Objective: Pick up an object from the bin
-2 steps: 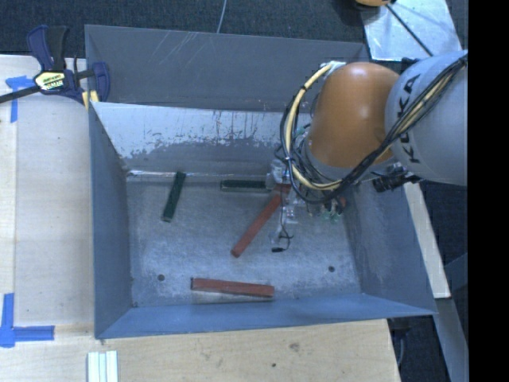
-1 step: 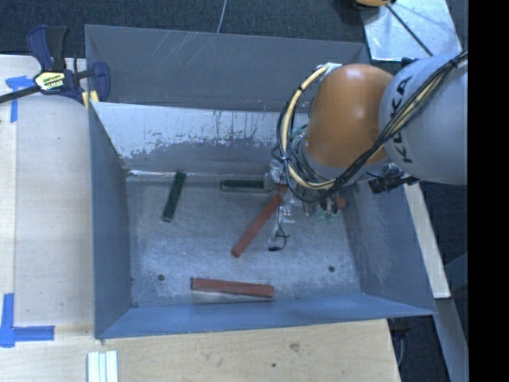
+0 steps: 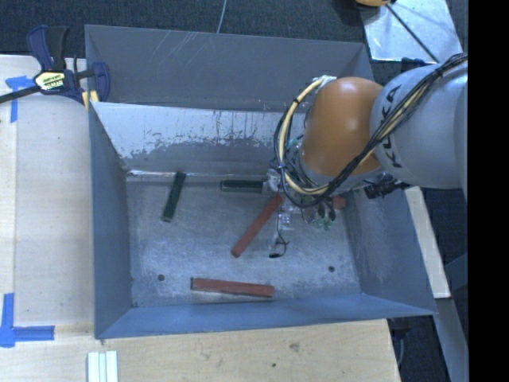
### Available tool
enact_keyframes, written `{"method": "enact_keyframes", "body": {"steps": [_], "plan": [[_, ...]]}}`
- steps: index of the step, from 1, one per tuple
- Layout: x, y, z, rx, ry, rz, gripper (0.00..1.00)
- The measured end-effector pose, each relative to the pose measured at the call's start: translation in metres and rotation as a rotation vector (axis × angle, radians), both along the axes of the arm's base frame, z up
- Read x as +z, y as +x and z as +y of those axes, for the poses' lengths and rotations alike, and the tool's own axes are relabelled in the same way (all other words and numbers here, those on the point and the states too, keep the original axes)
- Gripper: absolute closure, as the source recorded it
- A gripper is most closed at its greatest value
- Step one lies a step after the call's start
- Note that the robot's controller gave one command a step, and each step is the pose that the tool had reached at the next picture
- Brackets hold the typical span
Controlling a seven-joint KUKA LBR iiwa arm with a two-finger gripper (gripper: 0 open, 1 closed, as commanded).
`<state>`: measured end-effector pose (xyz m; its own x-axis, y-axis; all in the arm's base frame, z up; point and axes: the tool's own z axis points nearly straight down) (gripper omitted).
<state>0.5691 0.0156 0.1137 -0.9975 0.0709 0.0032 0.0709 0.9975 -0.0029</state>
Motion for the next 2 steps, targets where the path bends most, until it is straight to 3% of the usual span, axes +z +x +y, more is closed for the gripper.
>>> {"method": "enact_keyframes", "body": {"steps": [1, 2], "plan": [[-0.017, 0.017, 0.013, 0.204, 0.002, -0.011, 0.0], [-0.042, 0.014, 0.026, 0.302, 0.004, -0.007, 1.0]]}}
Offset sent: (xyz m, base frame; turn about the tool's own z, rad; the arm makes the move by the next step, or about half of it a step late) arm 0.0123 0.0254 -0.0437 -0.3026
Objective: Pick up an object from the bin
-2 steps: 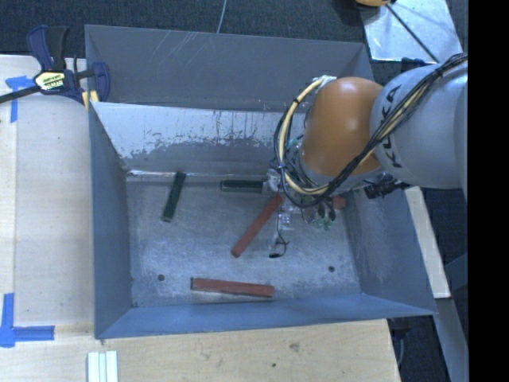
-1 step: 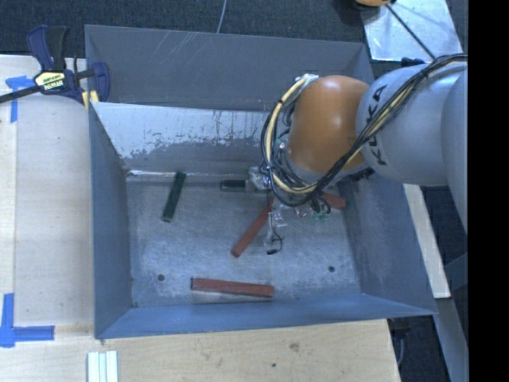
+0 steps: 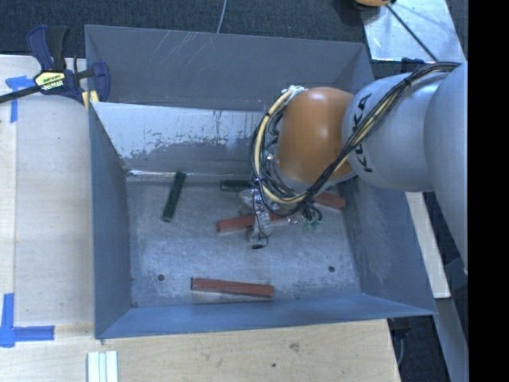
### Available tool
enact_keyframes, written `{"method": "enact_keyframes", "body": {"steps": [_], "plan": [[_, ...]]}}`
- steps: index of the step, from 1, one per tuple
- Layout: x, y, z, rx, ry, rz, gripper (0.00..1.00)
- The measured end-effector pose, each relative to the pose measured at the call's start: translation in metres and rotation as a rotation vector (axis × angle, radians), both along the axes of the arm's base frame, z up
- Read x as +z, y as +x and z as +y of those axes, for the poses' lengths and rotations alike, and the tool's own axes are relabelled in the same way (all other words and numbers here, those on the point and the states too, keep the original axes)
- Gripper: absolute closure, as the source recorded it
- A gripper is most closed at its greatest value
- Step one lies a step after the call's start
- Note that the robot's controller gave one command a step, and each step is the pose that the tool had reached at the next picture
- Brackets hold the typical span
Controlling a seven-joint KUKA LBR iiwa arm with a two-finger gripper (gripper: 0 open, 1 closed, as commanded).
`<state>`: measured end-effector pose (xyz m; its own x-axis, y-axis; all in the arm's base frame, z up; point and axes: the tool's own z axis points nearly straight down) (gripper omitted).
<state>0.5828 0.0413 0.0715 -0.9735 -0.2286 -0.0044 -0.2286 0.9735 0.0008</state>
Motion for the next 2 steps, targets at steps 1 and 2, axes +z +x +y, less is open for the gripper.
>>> {"method": "enact_keyframes", "body": {"steps": [1, 2], "plan": [[0.0, 0.0, 0.0, 0.0, 0.0, 0.0, 1.0], [0.123, -0.009, -0.028, 0.05, -0.002, 0.001, 1.0]]}}
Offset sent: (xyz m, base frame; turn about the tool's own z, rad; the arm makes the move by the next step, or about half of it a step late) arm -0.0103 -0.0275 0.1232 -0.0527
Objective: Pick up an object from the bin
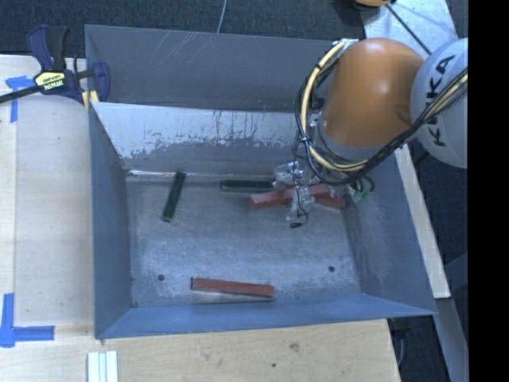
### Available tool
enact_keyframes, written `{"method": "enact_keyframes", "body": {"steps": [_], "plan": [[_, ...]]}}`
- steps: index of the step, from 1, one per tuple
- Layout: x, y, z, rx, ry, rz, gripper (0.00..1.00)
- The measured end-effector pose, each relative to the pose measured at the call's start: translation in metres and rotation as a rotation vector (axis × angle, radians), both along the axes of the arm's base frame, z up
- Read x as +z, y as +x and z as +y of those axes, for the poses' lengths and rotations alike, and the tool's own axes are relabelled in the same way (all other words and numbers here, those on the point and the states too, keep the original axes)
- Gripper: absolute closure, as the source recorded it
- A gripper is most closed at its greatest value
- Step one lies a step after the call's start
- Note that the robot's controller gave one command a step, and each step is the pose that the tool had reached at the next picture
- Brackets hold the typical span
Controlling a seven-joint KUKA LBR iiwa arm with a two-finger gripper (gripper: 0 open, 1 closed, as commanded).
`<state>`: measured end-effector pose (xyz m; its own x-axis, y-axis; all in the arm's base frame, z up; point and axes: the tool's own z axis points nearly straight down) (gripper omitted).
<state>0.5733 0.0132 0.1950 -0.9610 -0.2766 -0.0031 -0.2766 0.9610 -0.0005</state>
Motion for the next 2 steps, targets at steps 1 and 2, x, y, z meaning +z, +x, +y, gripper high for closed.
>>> {"method": "enact_keyframes", "body": {"steps": [1, 2], "plan": [[0.0, 0.0, 0.0, 0.0, 0.0, 0.0, 1.0], [0.155, 0.012, -0.042, 0.318, 0.0, -0.001, 1.0]]}}
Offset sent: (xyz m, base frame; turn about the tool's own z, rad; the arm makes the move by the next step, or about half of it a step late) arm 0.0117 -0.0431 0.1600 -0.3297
